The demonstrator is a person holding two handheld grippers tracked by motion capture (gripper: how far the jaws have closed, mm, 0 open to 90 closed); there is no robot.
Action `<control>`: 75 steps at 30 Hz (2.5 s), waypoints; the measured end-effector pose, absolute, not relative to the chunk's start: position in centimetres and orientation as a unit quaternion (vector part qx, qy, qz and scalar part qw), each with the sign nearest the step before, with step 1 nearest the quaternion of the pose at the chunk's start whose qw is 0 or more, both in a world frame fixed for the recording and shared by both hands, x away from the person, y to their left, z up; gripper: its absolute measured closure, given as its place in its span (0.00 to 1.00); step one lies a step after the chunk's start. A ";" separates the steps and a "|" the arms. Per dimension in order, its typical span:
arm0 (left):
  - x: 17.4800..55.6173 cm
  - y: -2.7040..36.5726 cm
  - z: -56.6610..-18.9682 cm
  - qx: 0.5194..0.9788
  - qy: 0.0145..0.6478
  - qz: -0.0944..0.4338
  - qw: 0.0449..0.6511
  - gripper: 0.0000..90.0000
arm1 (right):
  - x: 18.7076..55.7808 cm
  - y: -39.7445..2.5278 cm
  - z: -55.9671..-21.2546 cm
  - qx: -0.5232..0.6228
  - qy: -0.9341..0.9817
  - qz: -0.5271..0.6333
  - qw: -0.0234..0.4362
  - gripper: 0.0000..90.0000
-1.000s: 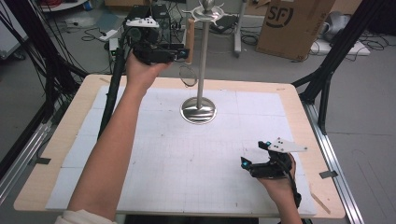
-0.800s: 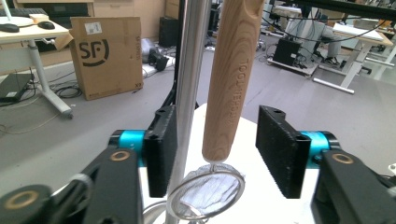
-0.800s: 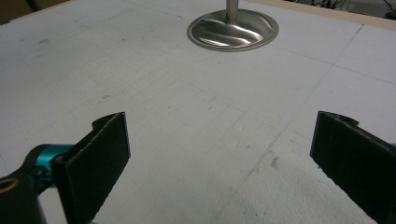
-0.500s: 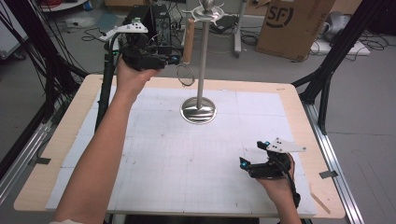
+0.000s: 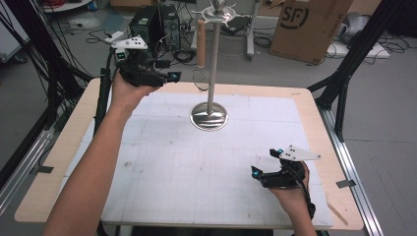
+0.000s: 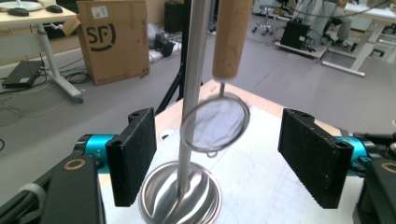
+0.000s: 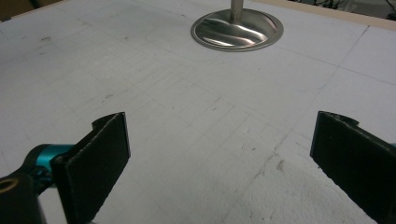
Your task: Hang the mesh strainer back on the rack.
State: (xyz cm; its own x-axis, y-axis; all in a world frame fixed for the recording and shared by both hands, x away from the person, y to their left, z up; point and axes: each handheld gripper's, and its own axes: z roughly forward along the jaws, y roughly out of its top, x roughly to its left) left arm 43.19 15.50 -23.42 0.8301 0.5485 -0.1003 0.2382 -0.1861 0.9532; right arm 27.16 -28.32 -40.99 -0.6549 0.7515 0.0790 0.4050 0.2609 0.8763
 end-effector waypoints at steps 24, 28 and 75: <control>40.4 16.4 -26.5 0.778 0.244 0.119 0.567 0.18 | 27.3 -28.1 -41.2 0.372 0.776 0.476 0.179 0.04; 40.1 16.4 -27.1 0.780 0.240 0.112 0.566 0.17 | 27.3 -28.1 -41.2 0.371 0.777 0.476 0.179 0.04; 33.8 16.3 -36.3 0.806 0.239 0.087 0.534 0.02 | 27.3 -28.1 -41.4 0.374 0.778 0.472 0.178 0.04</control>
